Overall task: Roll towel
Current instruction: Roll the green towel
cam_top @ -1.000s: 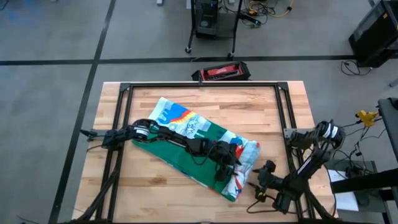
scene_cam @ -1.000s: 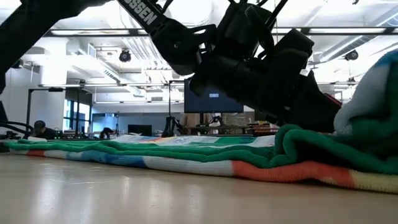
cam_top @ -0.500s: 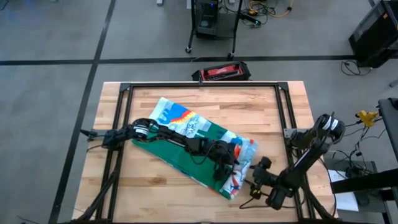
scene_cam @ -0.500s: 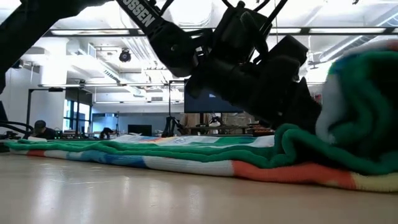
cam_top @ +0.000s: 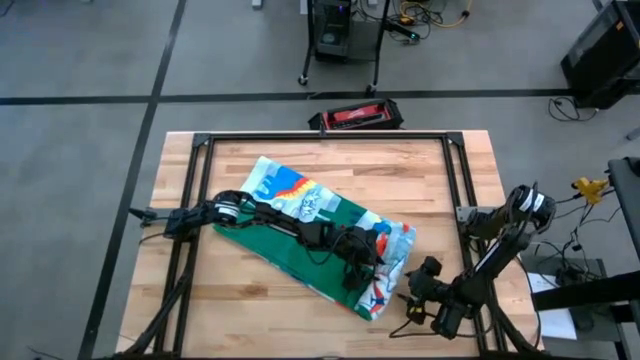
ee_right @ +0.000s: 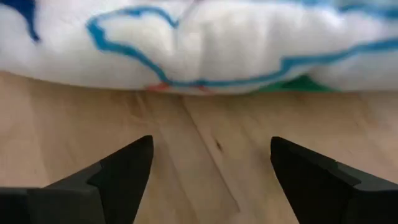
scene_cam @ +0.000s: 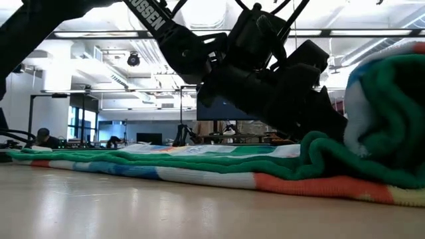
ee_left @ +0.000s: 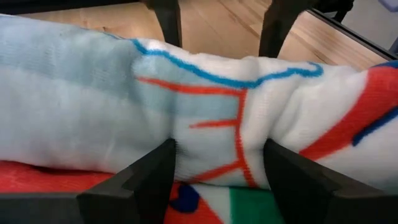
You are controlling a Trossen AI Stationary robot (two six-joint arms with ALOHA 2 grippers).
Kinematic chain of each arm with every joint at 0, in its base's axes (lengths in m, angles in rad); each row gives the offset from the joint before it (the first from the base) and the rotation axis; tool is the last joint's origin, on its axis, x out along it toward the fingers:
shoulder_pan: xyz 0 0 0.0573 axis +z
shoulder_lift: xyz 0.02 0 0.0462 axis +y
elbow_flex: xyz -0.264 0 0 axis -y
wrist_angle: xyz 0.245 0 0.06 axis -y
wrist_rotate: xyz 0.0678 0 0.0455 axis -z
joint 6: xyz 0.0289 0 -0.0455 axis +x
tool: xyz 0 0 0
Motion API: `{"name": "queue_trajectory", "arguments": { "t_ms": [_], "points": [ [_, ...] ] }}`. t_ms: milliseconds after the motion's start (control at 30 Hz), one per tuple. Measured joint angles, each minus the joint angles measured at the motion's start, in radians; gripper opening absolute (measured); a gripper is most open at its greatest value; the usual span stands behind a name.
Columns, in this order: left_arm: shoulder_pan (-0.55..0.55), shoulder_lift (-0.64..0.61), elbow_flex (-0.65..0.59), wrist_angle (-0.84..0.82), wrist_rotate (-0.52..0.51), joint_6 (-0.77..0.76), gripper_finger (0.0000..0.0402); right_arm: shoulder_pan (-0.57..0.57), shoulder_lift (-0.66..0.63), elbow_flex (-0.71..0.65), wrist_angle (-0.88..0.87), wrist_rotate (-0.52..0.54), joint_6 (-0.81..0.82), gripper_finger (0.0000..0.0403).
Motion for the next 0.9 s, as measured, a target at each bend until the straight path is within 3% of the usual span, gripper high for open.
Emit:
{"name": "queue_trajectory", "arguments": {
  "t_ms": [233, 900],
  "points": [
    [0.0, 0.0, -0.005, 0.003, 0.002, 0.003, 0.0217, -0.033, 0.009, 0.04, 0.014, 0.095, -0.057, 0.031],
    [0.0, -0.043, -0.007, -0.053, -0.003, 0.019, 0.0202, -0.085, 0.002, 0.054, 0.013, 0.12, -0.133, 0.0311]
  ]
}}
